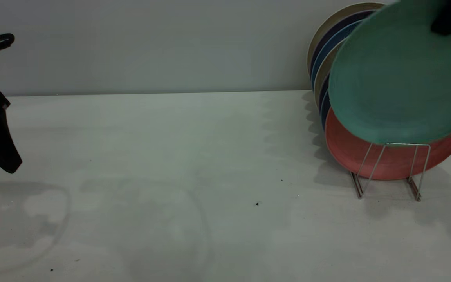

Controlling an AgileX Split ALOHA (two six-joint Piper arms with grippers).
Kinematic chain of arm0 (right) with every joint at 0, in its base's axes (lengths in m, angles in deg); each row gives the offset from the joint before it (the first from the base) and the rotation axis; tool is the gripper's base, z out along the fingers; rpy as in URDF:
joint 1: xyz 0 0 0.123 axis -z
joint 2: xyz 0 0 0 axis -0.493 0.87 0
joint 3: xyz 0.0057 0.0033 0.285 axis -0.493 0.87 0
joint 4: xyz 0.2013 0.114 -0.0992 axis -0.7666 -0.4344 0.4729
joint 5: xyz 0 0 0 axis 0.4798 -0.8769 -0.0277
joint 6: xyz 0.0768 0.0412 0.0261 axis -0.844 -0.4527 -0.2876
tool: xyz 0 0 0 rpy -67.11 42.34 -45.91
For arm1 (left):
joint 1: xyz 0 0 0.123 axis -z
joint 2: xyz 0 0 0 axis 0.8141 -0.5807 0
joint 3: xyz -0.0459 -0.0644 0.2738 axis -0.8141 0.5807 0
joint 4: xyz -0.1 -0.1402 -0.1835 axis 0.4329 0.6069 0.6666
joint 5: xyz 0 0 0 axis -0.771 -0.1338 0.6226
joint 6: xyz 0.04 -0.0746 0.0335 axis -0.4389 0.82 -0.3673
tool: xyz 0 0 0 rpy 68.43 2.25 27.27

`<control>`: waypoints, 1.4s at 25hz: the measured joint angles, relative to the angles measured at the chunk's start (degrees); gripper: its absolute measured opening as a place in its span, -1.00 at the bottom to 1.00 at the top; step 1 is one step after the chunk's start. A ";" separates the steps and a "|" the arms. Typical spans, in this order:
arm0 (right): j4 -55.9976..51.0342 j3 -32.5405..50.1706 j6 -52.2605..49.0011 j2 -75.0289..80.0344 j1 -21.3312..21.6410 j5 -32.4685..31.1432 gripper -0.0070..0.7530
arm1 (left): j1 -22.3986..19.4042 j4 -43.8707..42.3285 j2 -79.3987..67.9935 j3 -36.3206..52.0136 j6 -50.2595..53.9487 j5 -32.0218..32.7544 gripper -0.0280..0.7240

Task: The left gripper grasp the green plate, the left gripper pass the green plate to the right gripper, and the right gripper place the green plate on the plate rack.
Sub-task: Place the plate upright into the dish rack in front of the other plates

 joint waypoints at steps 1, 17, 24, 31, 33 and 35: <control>0.72 0.00 -0.57 0.59 0.00 0.00 -0.75 | 0.00 0.00 0.00 0.00 0.00 0.00 0.52; 3.08 0.00 -4.22 6.41 0.00 -4.89 -0.32 | 0.00 0.00 0.00 0.00 0.18 -0.11 0.52; 0.95 0.00 -7.69 6.37 0.00 -7.25 0.28 | 0.00 0.55 0.00 0.00 0.18 -1.17 0.52; 1.03 0.00 -31.72 0.94 0.00 -9.80 0.49 | 0.00 -8.00 0.00 -2.82 4.63 -0.89 0.52; 1.09 -0.06 -43.74 -1.32 0.36 -10.47 0.50 | 0.00 -13.22 0.00 -4.51 7.92 0.55 0.52; 1.65 -0.06 -60.30 -3.31 1.22 -13.24 0.50 | 0.00 -16.69 0.19 -5.73 11.29 2.21 0.52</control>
